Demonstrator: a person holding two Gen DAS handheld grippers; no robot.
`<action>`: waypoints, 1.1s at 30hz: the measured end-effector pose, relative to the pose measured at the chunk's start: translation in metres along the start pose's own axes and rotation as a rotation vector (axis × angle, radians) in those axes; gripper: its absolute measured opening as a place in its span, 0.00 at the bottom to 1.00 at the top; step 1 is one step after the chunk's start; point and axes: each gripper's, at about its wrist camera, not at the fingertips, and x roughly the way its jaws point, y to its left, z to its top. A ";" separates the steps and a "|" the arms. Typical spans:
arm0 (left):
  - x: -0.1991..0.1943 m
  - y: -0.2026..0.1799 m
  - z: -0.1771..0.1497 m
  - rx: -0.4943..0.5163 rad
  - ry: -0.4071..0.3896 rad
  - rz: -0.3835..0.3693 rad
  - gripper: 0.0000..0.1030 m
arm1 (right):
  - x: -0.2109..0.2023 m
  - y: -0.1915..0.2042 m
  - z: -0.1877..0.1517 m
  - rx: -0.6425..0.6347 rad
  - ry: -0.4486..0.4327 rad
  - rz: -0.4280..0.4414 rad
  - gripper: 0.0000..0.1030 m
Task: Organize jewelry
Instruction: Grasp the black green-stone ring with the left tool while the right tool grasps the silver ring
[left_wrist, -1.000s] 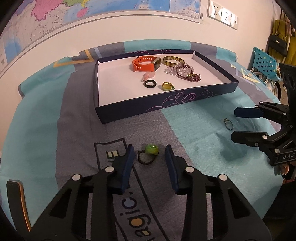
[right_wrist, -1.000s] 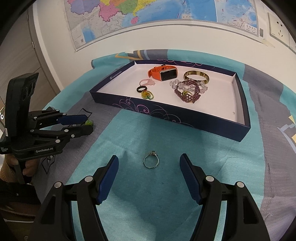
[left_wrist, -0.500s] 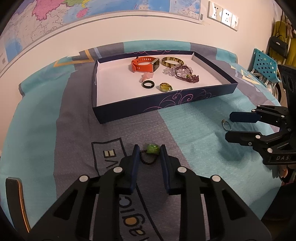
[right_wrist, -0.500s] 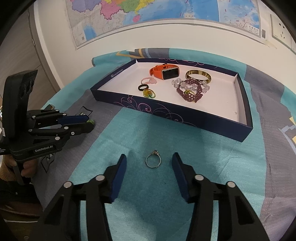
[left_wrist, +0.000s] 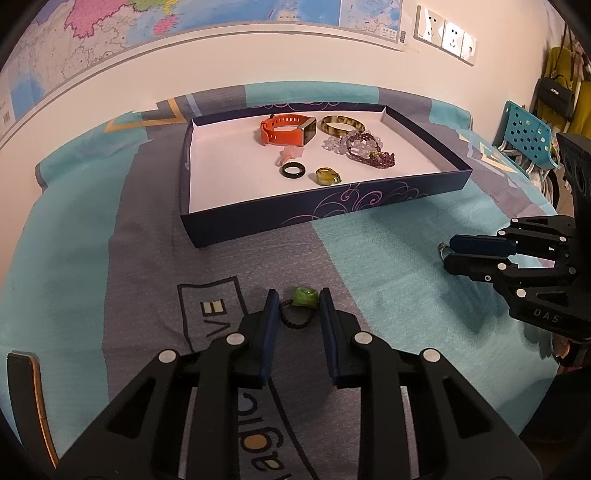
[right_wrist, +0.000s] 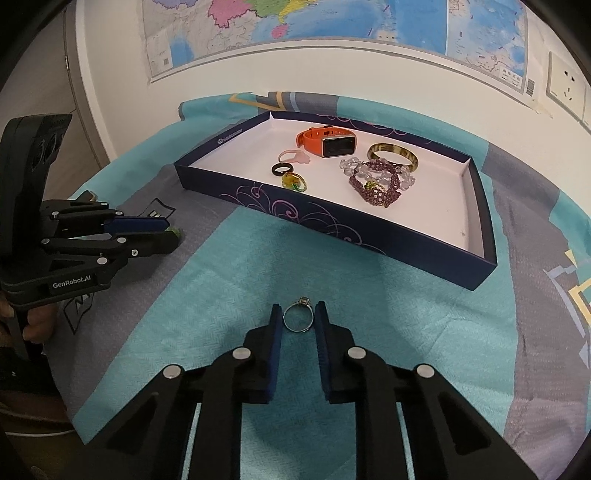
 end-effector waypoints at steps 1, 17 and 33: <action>0.000 0.000 0.000 -0.002 0.000 -0.001 0.22 | 0.000 0.000 0.000 0.001 0.000 0.001 0.16; -0.010 -0.003 0.003 -0.003 -0.035 -0.038 0.22 | -0.007 -0.004 0.000 0.039 -0.030 0.032 0.15; -0.016 0.024 0.001 -0.020 -0.046 -0.096 0.22 | 0.002 0.014 0.022 0.043 -0.027 0.020 0.15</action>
